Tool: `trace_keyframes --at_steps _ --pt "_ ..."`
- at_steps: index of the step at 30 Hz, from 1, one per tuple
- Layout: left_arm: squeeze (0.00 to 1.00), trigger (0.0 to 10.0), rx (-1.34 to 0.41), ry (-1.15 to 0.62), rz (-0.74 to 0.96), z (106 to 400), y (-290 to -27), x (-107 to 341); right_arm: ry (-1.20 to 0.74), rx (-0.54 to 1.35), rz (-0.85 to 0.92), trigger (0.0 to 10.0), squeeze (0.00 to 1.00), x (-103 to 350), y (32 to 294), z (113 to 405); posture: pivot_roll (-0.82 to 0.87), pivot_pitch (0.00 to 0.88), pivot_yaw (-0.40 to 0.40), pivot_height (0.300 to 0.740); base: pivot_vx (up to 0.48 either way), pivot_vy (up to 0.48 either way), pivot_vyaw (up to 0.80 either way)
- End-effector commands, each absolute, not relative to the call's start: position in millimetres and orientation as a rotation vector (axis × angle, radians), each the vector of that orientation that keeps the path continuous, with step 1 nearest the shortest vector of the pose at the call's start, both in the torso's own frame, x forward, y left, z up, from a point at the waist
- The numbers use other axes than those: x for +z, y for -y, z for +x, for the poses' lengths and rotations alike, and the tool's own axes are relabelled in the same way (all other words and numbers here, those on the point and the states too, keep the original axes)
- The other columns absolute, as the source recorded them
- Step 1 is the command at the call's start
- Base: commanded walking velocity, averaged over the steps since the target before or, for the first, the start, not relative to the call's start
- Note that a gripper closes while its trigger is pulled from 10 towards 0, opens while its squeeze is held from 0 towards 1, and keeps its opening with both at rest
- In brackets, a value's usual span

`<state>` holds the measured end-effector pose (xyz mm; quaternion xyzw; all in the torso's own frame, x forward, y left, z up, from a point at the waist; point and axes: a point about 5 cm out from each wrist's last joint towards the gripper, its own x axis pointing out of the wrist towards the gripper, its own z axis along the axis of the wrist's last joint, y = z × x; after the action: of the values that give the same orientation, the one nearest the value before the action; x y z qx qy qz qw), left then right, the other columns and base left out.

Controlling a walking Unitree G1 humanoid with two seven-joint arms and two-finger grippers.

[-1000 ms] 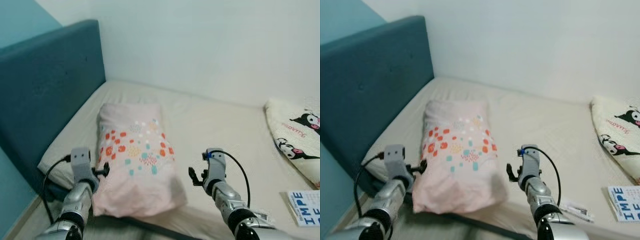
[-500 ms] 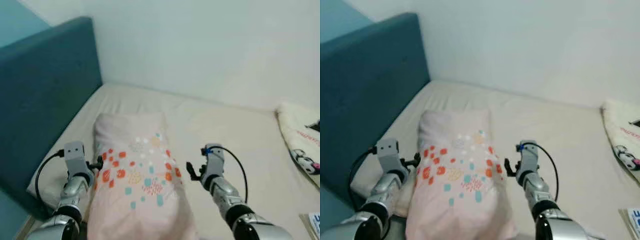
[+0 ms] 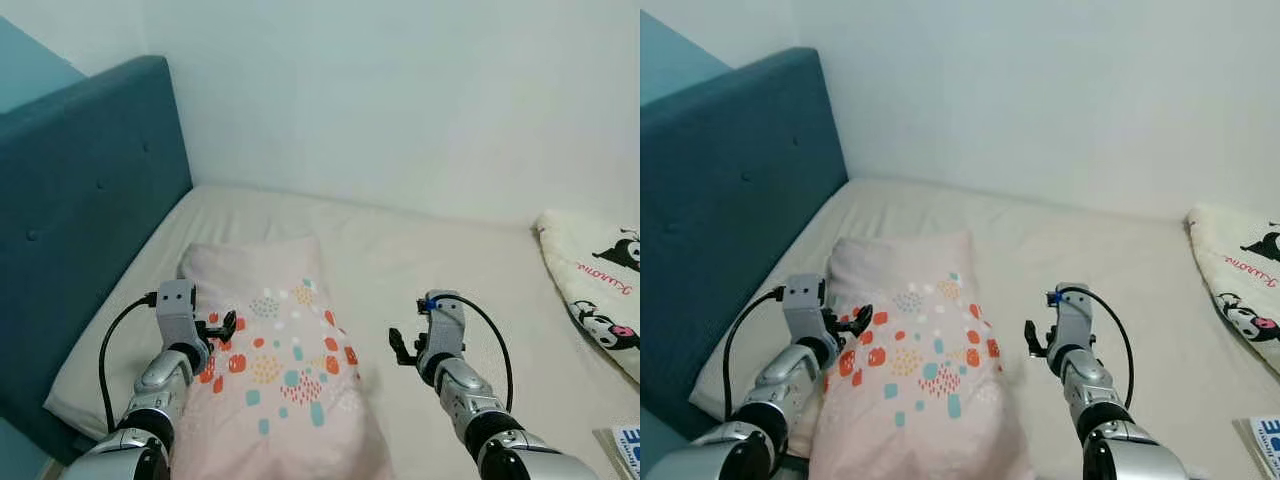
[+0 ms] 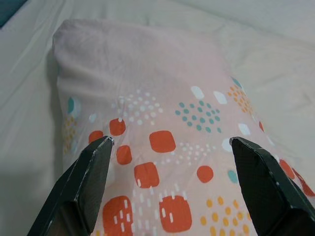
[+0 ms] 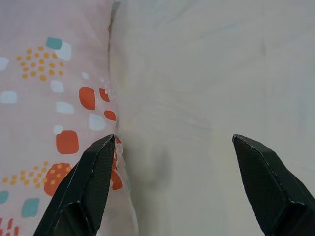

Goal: Clean up the room

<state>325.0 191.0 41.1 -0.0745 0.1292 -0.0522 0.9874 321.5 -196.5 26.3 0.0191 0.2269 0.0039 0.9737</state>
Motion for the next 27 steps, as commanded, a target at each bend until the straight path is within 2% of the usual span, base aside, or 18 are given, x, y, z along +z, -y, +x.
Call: trace_keyframes --at_steps 1,3,4,18,22,23,25,27 --pt "1.0 10.0 -0.111 -0.271 -0.129 325.1 -191.9 40.8 -0.475 0.01 0.033 10.0 0.0 23.7 196.0 319.8 -0.07 0.0 -0.052 0.72 0.0 0.0 0.0" --pt "1.0 10.0 -0.1 -0.289 -0.128 324.1 -192.3 38.4 -0.475 0.009 0.034 10.0 0.0 23.7 196.4 319.7 -0.07 0.0 -0.051 0.715 0.0 0.0 0.0" --pt "0.0 10.0 -0.094 -0.305 -0.133 322.9 -192.3 36.1 -0.474 0.007 0.035 10.0 0.0 23.8 196.9 319.8 -0.07 0.0 -0.05 0.71 0.0 0.0 0.0" --pt "0.0 10.0 -0.157 -0.38 -0.154 313.8 -178.9 21.7 -0.456 0.005 0.055 10.0 0.0 26.6 197.0 321.8 -0.08 0.0 -0.033 0.66 0.0 0.0 0.0" --pt "0.0 10.0 -0.152 -0.377 -0.21 315.1 -178.7 22.9 -0.452 0.009 0.06 10.0 0.0 26.7 196.3 321.7 -0.08 0.0 -0.032 0.65 0.0 0.0 0.0" --pt "0.0 10.0 -0.129 -0.344 -0.346 320.5 -183.0 29.7 -0.428 0.017 0.09 10.0 0.0 28.4 195.5 322.4 -0.08 0.0 -0.032 0.64 0.0 0.0 0.0" --pt "0.0 10.0 -0.123 -0.327 -0.396 322.7 -185.0 32.9 -0.417 0.02 0.105 10.0 0.0 29.2 195.2 322.7 -0.08 0.0 -0.032 0.64 0.0 0.0 0.0" --pt "0.0 0.0 -0.12 -0.257 -0.522 328.7 -190.7 43.3 -0.409 0.023 0.109 10.0 0.0 30.0 194.8 323.2 -0.08 0.0 -0.032 0.64 0.0 0.0 0.0"
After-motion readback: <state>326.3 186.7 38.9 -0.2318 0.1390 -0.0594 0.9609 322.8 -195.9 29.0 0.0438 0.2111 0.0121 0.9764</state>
